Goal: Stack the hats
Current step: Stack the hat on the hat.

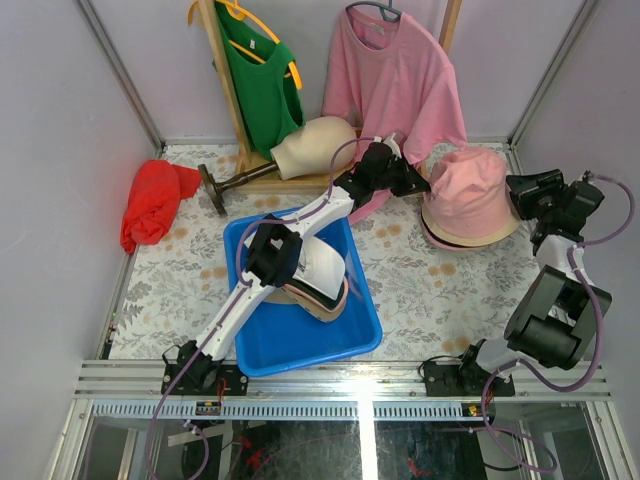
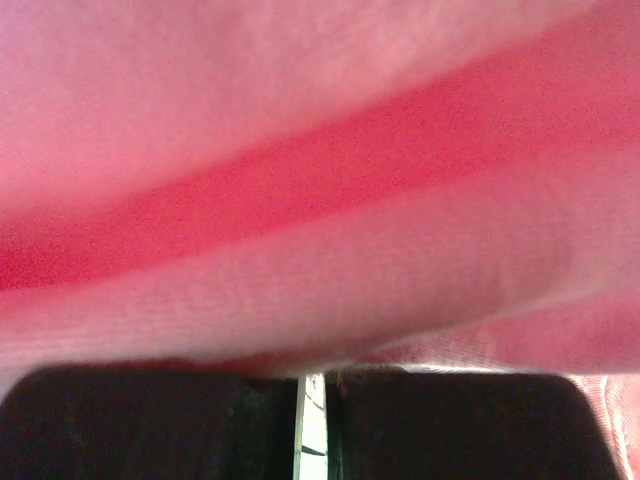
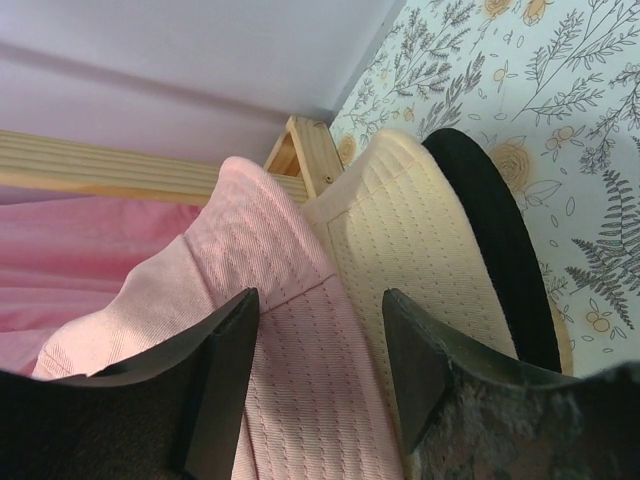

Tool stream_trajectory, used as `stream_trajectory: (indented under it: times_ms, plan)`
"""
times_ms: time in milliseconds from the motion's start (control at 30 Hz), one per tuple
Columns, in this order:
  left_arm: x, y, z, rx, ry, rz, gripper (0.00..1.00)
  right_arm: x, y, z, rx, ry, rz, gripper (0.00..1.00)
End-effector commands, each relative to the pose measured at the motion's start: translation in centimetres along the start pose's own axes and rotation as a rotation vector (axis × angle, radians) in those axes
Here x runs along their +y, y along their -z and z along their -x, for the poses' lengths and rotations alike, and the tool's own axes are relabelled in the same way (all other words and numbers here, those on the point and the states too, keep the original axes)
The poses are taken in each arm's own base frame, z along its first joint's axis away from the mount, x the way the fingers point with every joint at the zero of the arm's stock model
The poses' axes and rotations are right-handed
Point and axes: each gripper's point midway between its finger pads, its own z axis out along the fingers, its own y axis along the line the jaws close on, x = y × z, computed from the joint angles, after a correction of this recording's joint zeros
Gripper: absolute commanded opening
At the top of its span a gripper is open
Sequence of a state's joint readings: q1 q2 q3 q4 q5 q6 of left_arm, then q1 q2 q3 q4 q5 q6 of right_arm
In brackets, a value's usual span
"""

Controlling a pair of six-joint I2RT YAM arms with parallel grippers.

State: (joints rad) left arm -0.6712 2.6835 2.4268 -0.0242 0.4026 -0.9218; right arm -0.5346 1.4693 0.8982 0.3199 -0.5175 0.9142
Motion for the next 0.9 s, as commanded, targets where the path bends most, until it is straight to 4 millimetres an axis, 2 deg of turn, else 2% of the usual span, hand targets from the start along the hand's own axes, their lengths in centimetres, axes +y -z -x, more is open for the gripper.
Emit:
stream_trajectory:
  times_ms: [0, 233, 500, 867]
  plan:
    - [2.0, 0.1, -0.4, 0.036, -0.002, 0.040, 0.00, 0.6, -0.1, -2.0, 0.055, -0.018, 0.070, 0.60]
    - [2.6, 0.2, -0.7, 0.050, -0.024, 0.059, 0.00, -0.1, -0.3, -3.3, 0.057, -0.098, 0.130, 0.60]
    - [3.1, 0.0, -1.3, 0.062, -0.036, 0.067, 0.00, -0.1, -0.2, -5.0, 0.068, -0.191, 0.203, 0.58]
    - [3.8, -0.1, -2.6, 0.091, -0.054, 0.091, 0.00, 1.6, 0.1, -6.6, 0.102, -0.305, 0.292, 0.42]
